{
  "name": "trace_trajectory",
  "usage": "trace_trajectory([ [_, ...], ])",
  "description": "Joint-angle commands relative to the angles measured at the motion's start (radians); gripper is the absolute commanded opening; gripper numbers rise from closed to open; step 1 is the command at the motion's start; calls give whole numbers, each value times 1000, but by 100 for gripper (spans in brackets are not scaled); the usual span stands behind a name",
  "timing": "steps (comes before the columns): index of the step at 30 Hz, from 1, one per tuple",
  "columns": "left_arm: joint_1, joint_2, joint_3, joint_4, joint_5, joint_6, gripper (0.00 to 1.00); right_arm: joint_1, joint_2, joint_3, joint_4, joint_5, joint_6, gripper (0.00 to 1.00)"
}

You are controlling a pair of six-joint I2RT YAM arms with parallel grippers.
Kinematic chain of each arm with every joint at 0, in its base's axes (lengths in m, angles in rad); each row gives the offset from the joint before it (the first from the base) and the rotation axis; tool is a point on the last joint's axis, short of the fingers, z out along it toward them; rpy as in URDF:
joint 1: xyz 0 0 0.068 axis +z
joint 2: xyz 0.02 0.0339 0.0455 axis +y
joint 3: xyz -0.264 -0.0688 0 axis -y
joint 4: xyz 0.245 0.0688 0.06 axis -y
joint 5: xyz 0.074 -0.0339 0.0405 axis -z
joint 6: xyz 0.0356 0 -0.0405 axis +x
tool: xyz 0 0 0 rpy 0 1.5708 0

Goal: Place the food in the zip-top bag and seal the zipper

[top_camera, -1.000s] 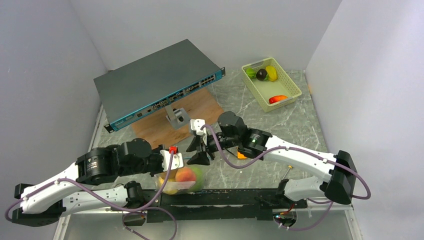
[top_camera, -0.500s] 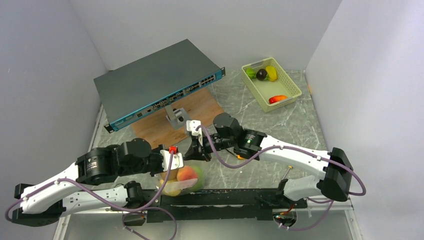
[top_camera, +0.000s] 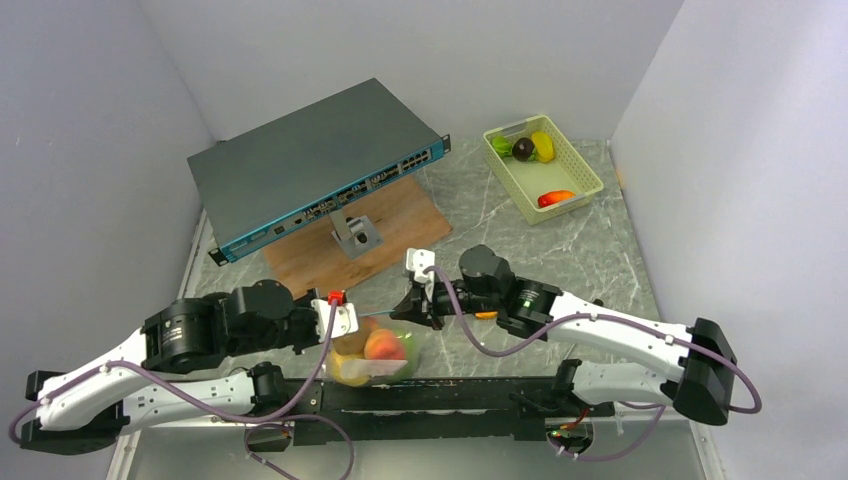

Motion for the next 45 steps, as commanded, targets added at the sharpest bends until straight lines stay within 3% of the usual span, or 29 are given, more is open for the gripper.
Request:
trace_trajectory([
  [1,-2,-48,43,-101,-71,-40,0,-50,-75,-70,-34,90,28,0],
  [7,-2,-77,49,-131,-102,-56,0,-84,-98,-105,-18,65,56,0],
  [13,-2,-88,59,-153,-132,-70,6,-114,-96,-112,-19,58,61,0],
  [17,-2,-96,80,-145,-151,-84,27,-142,-105,-98,-26,42,71,0],
  [21,-2,-87,133,-104,-173,-121,61,-144,-63,-78,-19,90,156,0],
  [24,-2,-76,177,-62,-176,-151,71,-159,-32,-79,21,166,218,0],
  [36,-2,-6,211,85,-166,-362,93,-354,-104,-116,-132,613,422,0],
  [45,-2,20,174,151,-132,-430,93,-396,-143,-132,-271,670,520,0],
])
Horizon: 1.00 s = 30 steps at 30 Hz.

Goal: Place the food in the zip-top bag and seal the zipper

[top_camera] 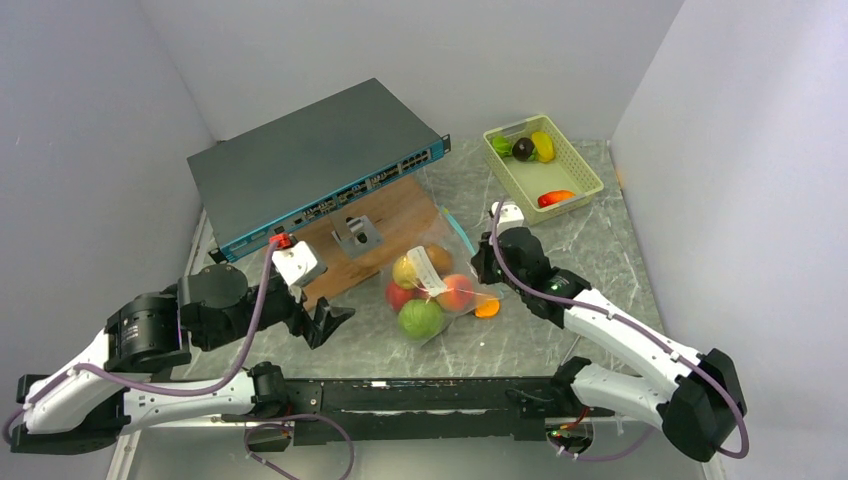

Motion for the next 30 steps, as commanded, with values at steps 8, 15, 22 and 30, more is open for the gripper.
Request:
trace_trajectory([
  [8,-1,20,-40,83,10,-98,93,18,-129,-40,-267,-253,275,0],
  [15,-1,47,-7,137,-24,-172,95,59,-300,-194,-304,-369,482,0],
  [22,-1,59,76,159,-100,-318,100,60,-380,-180,-314,-315,480,37],
  [30,-1,-17,111,222,-259,-332,100,59,-430,1,-419,56,400,88],
])
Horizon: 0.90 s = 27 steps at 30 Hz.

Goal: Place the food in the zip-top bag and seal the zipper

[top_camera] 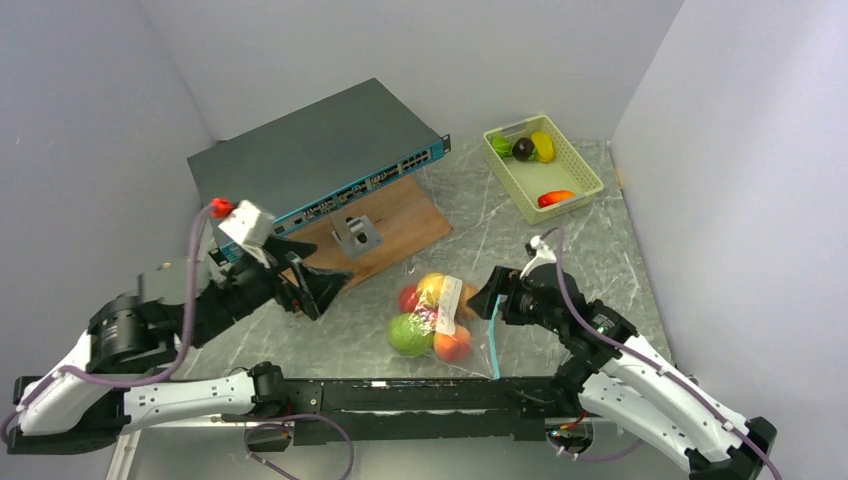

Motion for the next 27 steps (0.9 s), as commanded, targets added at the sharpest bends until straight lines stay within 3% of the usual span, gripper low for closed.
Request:
trace_trajectory([
  [1,-1,-46,49,101,-123,-8,100,2,-18,174,-51,258,-77,92],
  [5,-1,-68,83,160,-141,93,100,3,-7,320,-94,441,-197,99],
  [12,-1,-64,191,243,-130,270,100,2,16,524,-56,647,-423,100],
  [18,-1,-94,217,335,-105,385,100,2,-11,595,47,673,-578,100],
  [27,-1,-170,192,419,-121,484,100,2,-92,608,227,651,-678,100],
])
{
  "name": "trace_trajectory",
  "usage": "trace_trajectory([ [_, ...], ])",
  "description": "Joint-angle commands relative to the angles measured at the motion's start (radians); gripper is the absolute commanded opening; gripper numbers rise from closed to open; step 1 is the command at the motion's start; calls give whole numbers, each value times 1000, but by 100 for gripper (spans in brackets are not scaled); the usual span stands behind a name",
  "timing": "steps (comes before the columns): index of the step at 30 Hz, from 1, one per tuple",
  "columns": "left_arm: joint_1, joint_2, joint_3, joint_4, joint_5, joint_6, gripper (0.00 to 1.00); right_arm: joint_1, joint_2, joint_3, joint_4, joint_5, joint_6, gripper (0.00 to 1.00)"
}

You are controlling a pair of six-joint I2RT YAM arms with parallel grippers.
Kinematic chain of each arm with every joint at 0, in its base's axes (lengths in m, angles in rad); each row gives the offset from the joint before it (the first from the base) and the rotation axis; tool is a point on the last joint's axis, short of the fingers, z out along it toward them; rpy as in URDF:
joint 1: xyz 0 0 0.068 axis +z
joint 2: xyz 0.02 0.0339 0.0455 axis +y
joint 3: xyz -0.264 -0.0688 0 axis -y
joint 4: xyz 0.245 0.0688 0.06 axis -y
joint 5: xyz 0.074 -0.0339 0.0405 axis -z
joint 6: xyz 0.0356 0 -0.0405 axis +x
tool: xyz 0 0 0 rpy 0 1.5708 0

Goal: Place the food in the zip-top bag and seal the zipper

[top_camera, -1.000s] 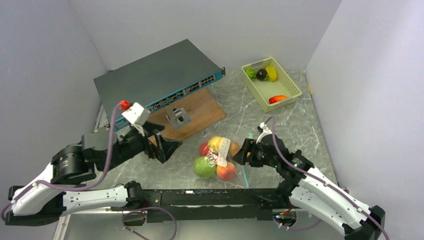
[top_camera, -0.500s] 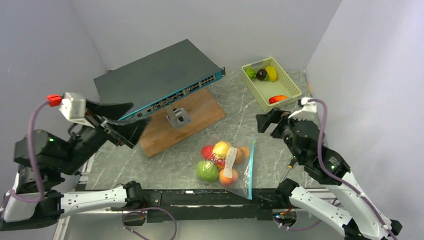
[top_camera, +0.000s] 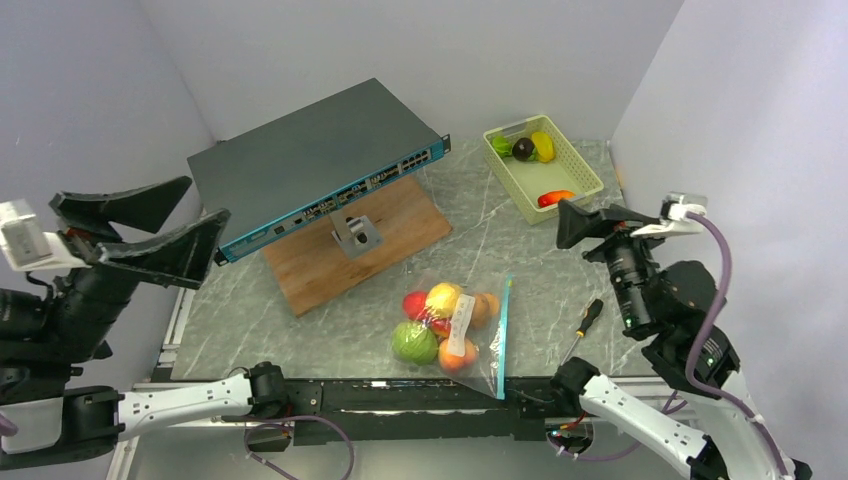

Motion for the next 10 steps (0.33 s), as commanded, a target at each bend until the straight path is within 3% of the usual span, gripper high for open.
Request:
trace_trajectory([
  [1,-1,-30,-2,68,-7,65,100,3,-29,37,125,19,-84,100],
  [10,-1,-34,27,47,-6,71,100,2,-51,29,162,69,-91,100],
])
